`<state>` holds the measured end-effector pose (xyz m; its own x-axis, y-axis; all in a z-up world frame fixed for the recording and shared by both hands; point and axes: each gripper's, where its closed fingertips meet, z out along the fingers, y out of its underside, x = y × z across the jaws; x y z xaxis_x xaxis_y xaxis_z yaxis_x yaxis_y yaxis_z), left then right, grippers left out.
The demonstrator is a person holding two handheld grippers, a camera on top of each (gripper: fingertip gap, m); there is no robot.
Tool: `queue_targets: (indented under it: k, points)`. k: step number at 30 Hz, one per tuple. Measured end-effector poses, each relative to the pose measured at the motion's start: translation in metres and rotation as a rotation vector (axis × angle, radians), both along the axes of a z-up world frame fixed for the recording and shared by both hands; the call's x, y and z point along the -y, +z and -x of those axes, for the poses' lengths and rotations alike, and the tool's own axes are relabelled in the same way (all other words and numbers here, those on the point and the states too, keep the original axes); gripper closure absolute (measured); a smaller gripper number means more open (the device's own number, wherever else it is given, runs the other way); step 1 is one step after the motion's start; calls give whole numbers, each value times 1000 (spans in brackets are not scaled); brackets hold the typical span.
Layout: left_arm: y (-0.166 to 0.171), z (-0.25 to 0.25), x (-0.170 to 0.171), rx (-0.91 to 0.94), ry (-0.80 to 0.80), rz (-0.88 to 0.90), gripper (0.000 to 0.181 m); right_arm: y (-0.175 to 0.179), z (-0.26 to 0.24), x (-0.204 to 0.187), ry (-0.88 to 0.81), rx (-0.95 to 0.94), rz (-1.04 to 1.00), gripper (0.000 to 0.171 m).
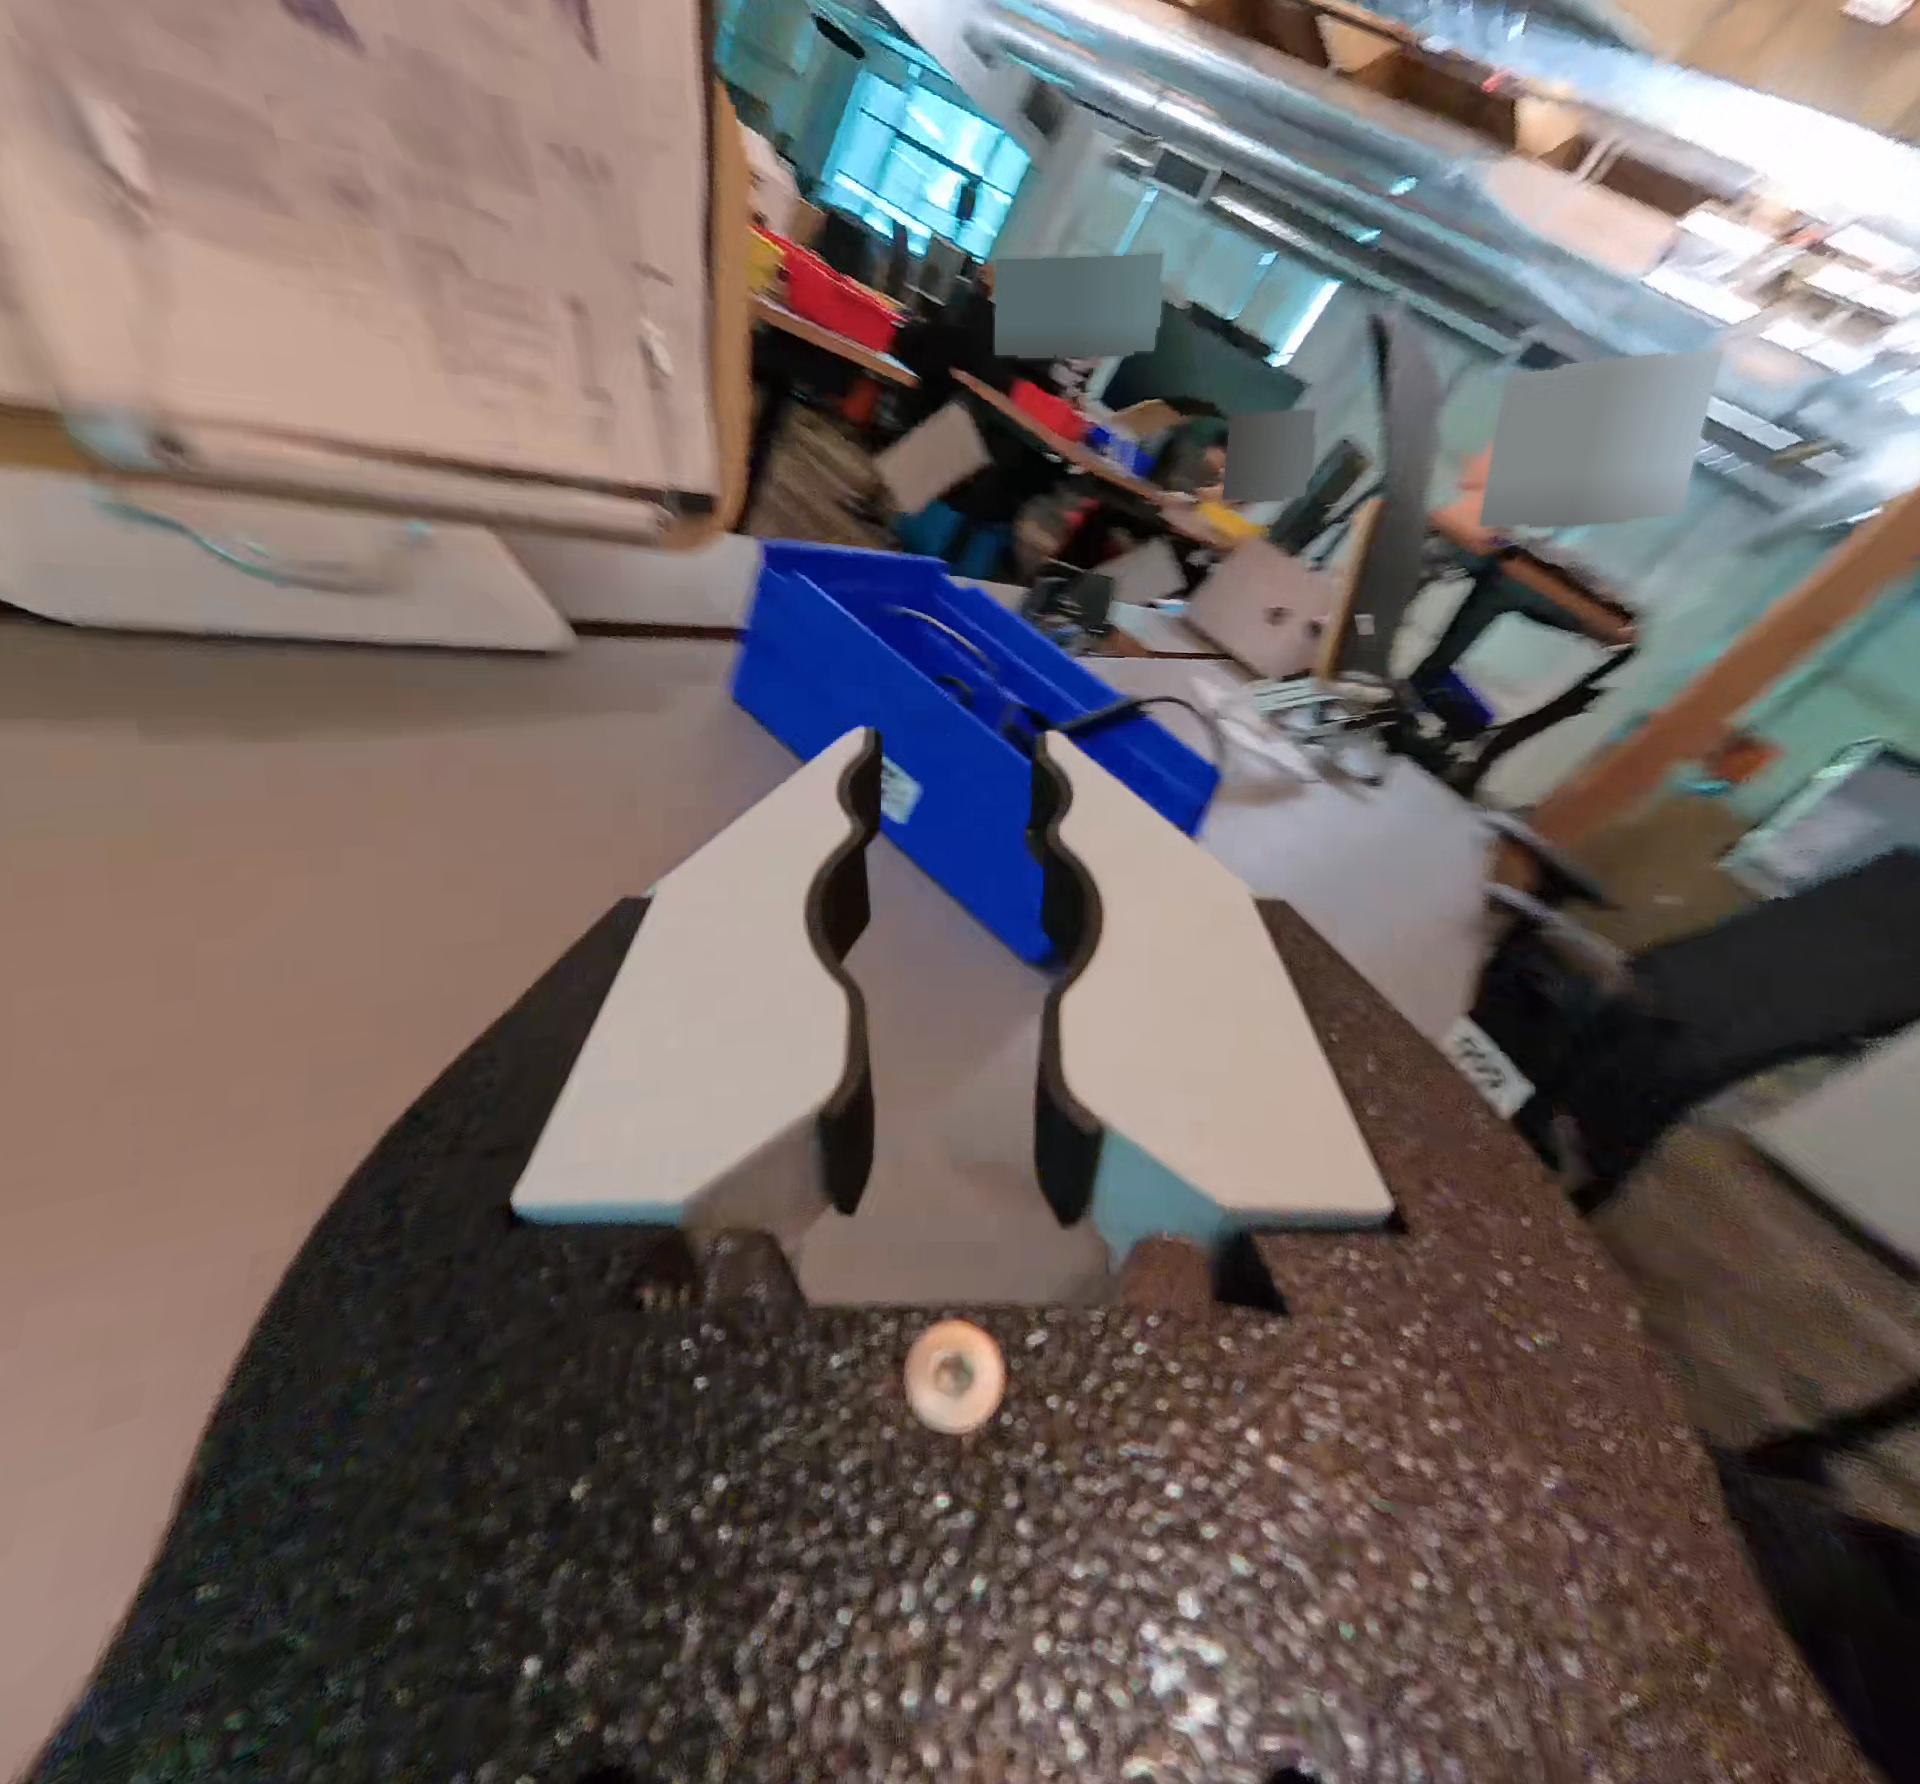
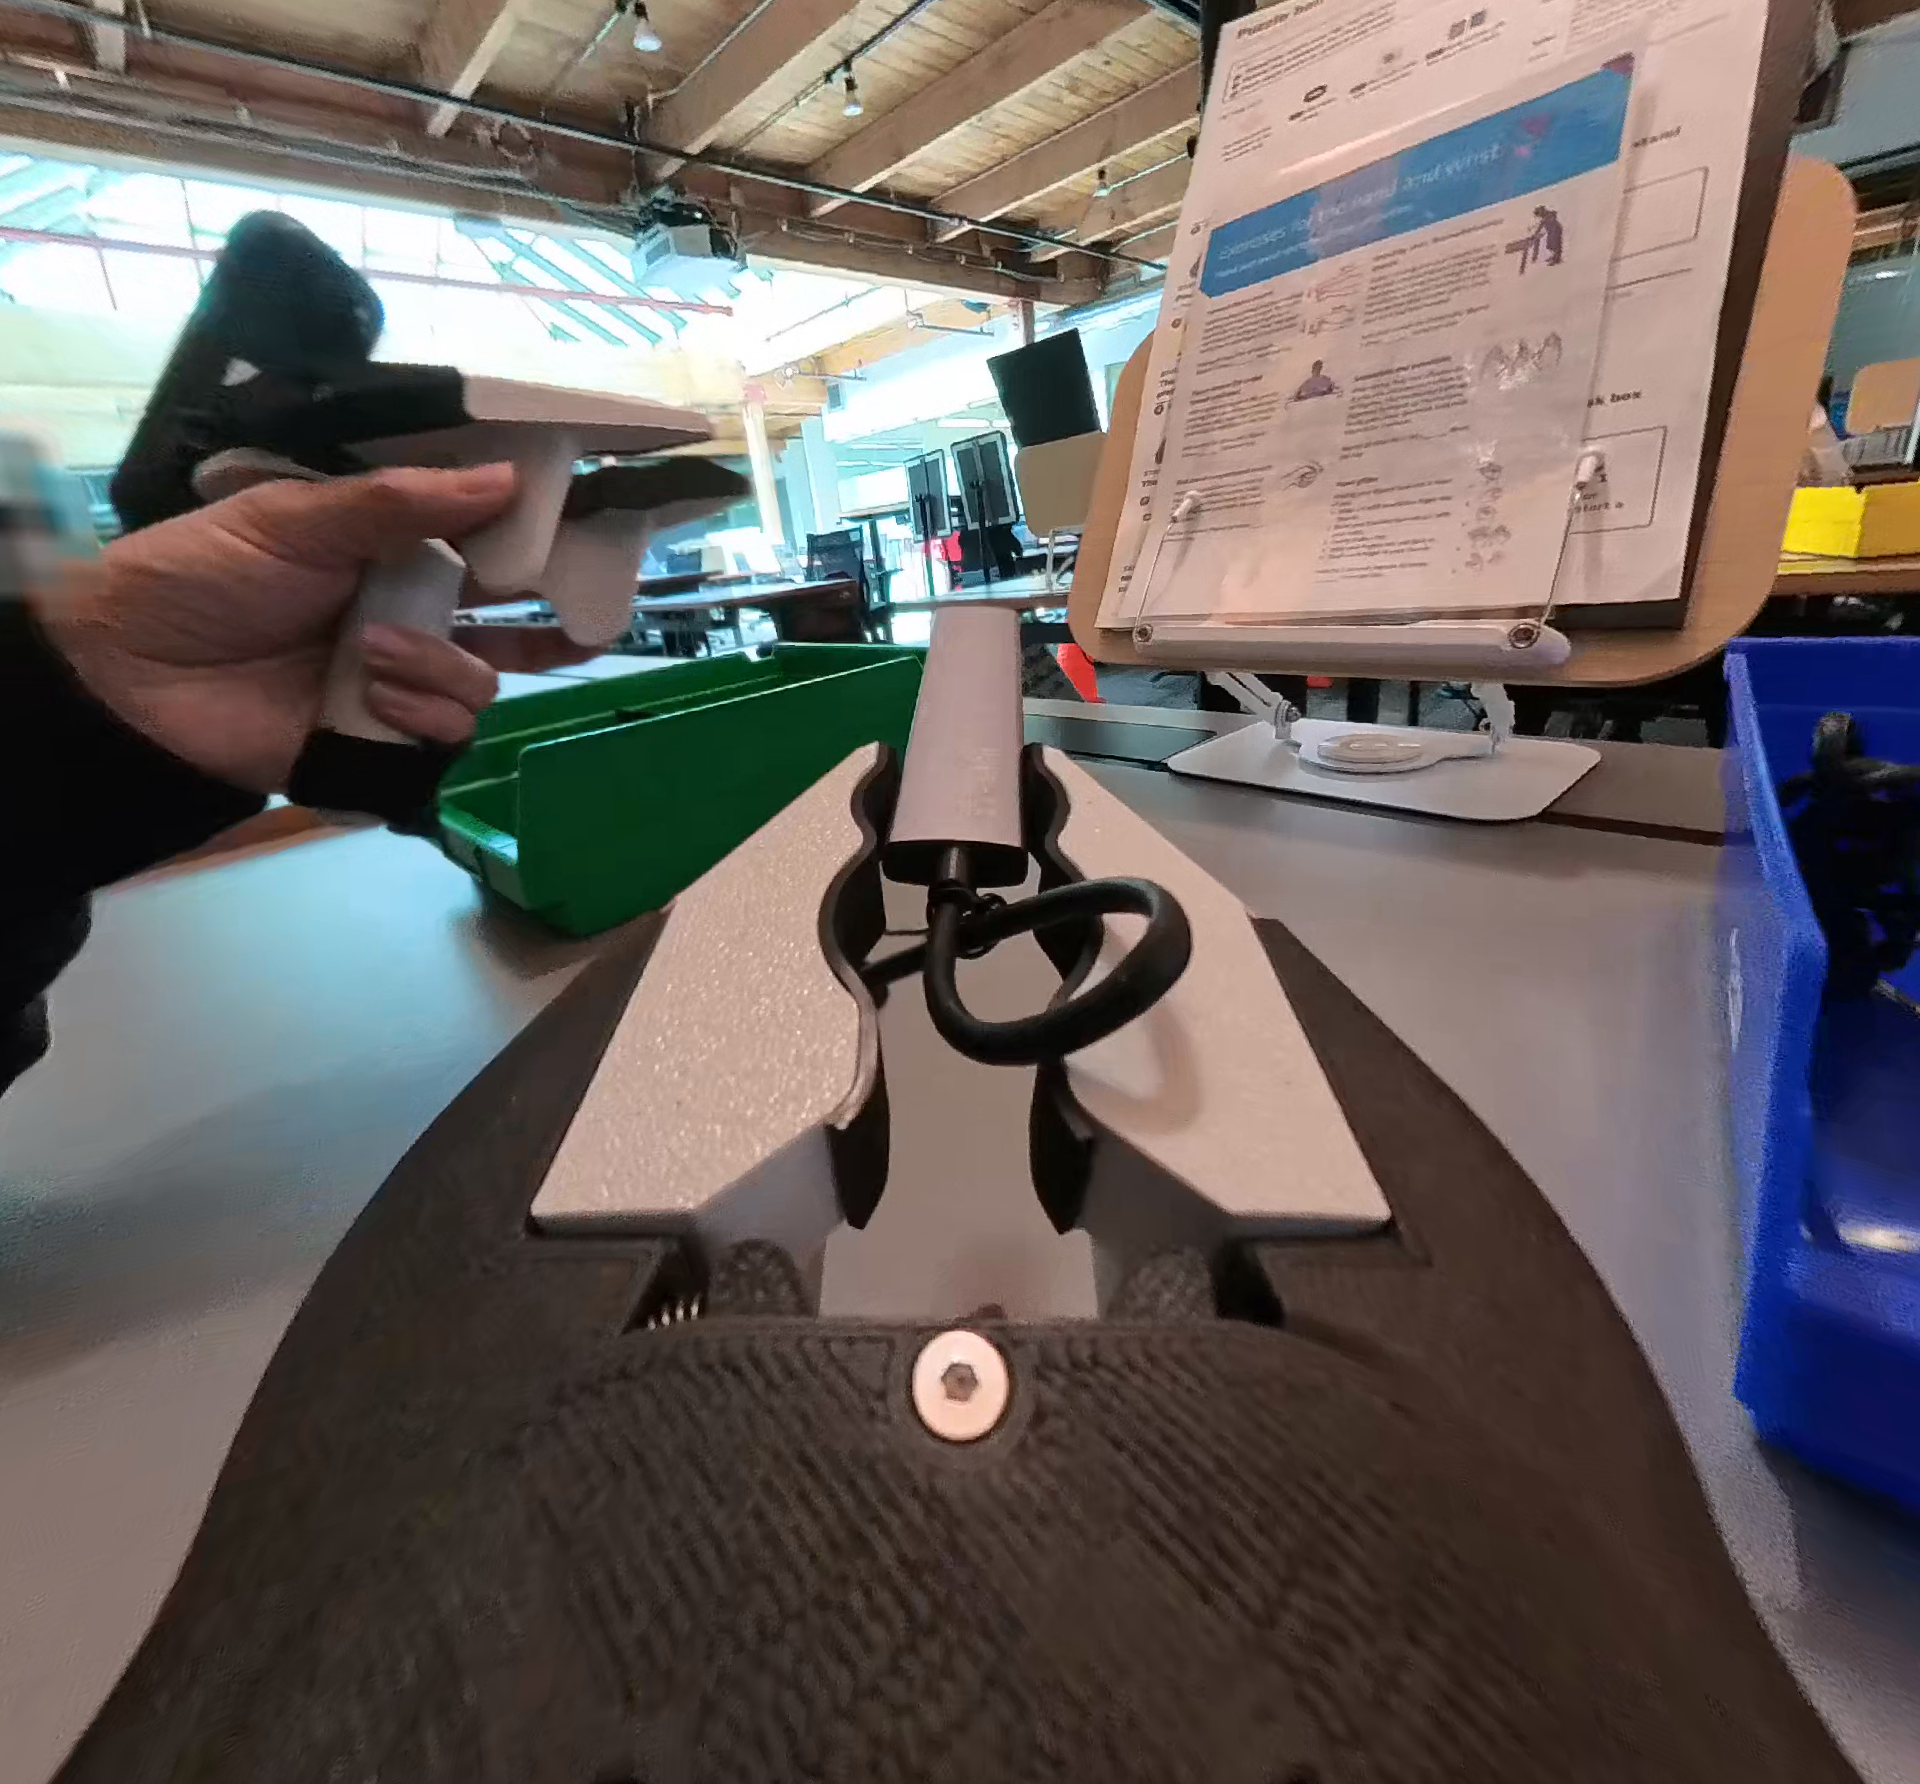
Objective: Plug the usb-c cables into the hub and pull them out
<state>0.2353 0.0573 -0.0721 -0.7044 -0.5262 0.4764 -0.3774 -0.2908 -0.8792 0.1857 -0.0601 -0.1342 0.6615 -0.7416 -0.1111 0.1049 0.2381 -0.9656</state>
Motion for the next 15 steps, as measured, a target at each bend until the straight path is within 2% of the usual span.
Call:
queue_targets:
  k: [5,9,12,15]
  points:
    - [12,-12,-71,106,168,-231,155,0,-5,11,-58,0,-25,148]
    - [0,-37,-152,117,334,-609,155,1,-6,15,-63,-8,-55,148]
    - [-32,-49,-203,-4,293,-911,155,1,-6,14,-61,-6,-43,148]
    - [-84,-47,-229,-272,122,-1042,151,1,-6,12,-56,-2,-38,148]
